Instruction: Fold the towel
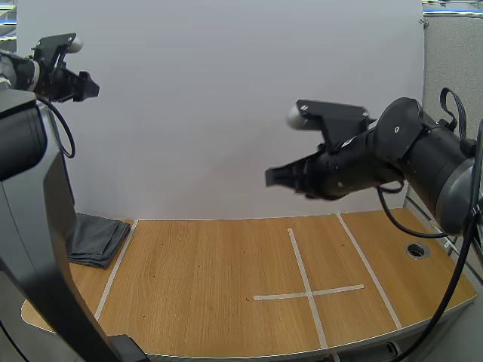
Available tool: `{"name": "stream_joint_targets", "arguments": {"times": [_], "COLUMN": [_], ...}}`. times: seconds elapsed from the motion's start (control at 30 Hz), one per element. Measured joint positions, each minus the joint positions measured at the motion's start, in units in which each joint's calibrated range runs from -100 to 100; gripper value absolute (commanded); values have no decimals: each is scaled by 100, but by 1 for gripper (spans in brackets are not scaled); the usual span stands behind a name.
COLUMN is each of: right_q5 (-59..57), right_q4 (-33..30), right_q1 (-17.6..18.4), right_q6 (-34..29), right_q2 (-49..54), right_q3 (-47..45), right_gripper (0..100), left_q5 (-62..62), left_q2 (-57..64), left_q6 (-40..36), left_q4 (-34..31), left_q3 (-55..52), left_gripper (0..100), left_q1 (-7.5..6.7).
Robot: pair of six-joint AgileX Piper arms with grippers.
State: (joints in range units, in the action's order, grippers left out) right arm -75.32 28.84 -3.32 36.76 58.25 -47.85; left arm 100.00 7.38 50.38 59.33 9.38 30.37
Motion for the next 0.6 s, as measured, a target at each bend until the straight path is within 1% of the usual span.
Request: {"name": "stream_joint_targets", "arguments": {"times": [0.03,0.07,0.1,0.17,0.2,0.23,0.33,0.43,0.47,0.53,0.57,0.6], "right_q5": [157,538,1351,1818,1905,2077,2517,2712,3213,4294,4645,5296], "right_q4": [-81,-262,-589,-748,-761,-794,-873,-932,-1067,-1182,-1195,-1233], "right_q1": [0,0,0,0,0,0,0,0,0,0,0,0], "right_q6": [-75,-302,-733,-1111,-1158,-1255,-1365,-1342,-1331,-1331,-1331,-1331], "right_q2": [0,0,0,0,0,0,0,0,3,93,133,304], "right_q3": [0,0,-4,-16,-15,-15,-15,-15,-28,-39,-57,-123], "right_gripper": [0,0,0,0,0,0,0,0,0,0,0,0], "left_q5": [0,0,0,0,0,0,0,0,0,0,0,0], "left_q2": [55,103,181,485,583,726,1003,1063,1139,1276,1320,1341], "left_q6": [-25,-35,-61,-108,-119,-129,-139,-139,-150,-150,-150,-150], "left_q4": [13,30,46,241,355,522,863,932,1007,1091,1091,1100], "left_q3": [0,0,-5,-159,-233,-363,-662,-736,-857,-1056,-1100,-1155], "left_gripper": [64,56,46,24,9,0,0,0,0,0,0,0], "left_q1": [0,0,0,0,0,0,0,0,0,0,0,0]}}
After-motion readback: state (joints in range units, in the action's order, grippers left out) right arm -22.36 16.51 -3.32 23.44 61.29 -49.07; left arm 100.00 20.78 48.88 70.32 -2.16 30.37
